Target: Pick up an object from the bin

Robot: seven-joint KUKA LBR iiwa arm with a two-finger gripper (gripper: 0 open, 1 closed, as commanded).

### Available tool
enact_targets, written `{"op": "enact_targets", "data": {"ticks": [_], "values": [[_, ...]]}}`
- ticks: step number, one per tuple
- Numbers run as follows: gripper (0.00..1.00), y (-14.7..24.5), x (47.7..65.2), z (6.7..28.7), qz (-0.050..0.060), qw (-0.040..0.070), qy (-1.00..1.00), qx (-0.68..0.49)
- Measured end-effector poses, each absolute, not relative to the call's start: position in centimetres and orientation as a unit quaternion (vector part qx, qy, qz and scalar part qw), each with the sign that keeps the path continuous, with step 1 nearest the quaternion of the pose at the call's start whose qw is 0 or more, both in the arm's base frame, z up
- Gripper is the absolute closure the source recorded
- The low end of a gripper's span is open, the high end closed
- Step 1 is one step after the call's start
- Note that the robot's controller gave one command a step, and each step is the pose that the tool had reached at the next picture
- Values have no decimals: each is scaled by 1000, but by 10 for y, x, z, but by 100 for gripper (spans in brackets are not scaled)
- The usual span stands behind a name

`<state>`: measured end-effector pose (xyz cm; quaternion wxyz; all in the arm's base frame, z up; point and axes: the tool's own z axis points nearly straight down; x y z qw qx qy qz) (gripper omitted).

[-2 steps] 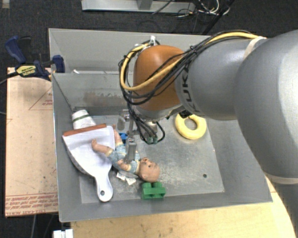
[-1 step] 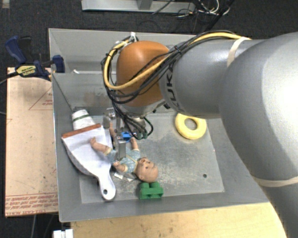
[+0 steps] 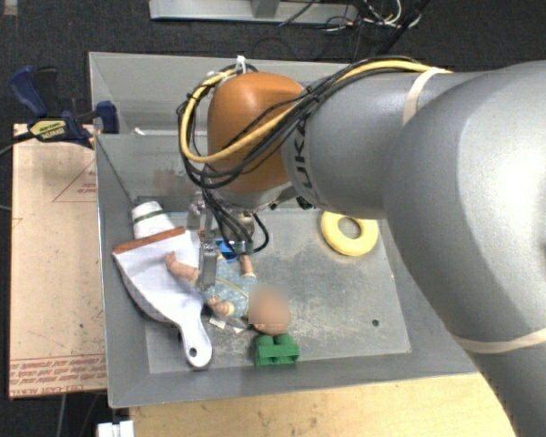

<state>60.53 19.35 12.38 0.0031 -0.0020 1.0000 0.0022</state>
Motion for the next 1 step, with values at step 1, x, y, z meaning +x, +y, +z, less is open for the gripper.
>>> {"op": "enact_targets", "data": {"ticks": [1], "values": [[0, 196, 594, 92, 2, 2, 1000, -12]]}}
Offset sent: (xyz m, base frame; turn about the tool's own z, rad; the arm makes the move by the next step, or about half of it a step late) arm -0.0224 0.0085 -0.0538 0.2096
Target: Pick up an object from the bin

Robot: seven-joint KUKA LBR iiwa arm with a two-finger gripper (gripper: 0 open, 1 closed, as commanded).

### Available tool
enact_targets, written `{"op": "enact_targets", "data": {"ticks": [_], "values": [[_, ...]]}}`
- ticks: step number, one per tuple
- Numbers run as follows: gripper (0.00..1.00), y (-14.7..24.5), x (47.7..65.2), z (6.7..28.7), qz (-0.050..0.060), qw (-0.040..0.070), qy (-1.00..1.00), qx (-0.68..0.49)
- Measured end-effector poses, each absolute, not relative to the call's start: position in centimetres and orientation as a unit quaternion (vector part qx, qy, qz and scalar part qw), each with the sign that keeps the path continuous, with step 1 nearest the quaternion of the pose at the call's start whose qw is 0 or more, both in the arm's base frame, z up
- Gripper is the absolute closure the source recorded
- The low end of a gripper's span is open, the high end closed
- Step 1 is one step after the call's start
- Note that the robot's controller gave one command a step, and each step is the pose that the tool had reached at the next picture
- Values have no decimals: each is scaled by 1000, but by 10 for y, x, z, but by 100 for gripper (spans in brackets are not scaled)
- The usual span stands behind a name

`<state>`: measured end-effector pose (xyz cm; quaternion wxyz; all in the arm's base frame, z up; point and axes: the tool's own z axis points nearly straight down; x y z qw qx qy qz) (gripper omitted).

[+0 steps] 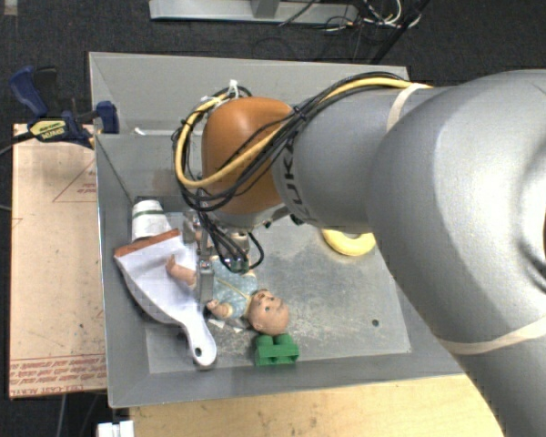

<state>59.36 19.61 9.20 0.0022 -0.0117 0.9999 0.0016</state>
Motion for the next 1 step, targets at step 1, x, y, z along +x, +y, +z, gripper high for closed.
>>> {"op": "enact_targets", "data": {"ticks": [1], "values": [[100, 203, 587, 76, 4, 6, 995, 102]]}}
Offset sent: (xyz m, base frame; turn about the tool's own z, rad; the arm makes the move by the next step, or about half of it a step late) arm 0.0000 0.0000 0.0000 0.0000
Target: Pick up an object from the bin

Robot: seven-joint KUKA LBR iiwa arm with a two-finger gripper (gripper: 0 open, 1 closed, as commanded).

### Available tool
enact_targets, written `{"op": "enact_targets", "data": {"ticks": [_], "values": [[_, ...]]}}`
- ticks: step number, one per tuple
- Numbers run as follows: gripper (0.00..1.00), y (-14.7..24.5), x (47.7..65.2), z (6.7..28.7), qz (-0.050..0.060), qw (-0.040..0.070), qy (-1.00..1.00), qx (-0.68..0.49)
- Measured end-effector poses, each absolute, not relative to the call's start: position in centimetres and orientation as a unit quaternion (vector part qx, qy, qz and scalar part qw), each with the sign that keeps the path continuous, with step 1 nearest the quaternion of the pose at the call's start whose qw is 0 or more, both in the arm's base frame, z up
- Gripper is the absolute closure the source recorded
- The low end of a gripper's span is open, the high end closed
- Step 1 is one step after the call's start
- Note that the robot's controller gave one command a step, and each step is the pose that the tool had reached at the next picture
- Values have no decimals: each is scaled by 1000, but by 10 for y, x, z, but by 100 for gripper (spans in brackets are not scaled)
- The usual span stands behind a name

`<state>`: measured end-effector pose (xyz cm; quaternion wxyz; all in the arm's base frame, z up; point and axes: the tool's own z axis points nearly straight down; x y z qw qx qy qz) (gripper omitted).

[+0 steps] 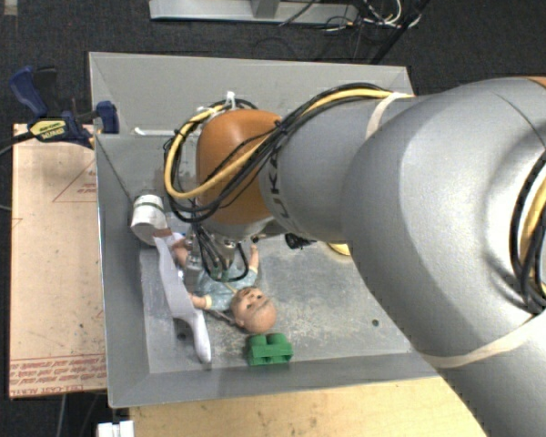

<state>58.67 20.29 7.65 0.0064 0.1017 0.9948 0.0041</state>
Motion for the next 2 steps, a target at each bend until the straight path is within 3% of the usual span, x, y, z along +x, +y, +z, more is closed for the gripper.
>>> {"op": "enact_targets", "data": {"ticks": [2], "values": [[100, 203, 587, 79, 4, 6, 995, 102]]}}
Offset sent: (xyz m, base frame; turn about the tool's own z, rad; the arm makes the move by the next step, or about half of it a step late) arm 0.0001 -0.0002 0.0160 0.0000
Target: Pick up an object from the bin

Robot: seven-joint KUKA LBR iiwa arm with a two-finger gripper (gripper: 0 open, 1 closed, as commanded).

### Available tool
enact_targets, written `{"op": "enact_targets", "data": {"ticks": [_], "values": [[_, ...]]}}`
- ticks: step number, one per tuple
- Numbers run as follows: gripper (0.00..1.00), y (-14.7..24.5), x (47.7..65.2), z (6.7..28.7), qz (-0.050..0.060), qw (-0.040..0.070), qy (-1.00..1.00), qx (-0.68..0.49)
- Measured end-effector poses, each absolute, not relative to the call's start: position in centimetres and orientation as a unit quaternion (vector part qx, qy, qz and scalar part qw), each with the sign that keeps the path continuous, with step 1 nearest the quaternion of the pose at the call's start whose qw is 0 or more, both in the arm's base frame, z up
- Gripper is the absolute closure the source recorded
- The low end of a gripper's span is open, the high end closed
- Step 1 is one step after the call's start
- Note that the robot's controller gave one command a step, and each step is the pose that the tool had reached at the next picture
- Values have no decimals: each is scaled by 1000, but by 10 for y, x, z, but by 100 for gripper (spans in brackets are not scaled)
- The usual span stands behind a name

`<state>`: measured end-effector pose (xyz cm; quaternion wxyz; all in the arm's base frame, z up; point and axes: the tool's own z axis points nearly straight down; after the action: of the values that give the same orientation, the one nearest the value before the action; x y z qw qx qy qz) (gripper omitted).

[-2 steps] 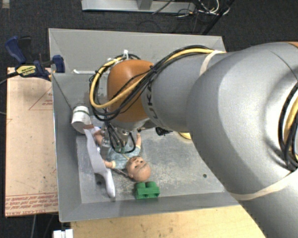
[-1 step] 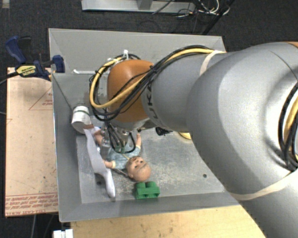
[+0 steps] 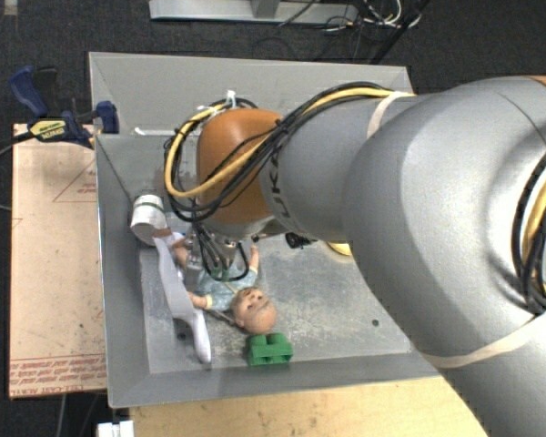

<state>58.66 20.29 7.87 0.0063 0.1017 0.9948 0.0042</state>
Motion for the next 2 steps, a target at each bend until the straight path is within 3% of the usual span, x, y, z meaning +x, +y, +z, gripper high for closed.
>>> {"op": "enact_targets", "data": {"ticks": [2], "values": [[100, 202, 585, 101, 4, 5, 995, 102]]}}
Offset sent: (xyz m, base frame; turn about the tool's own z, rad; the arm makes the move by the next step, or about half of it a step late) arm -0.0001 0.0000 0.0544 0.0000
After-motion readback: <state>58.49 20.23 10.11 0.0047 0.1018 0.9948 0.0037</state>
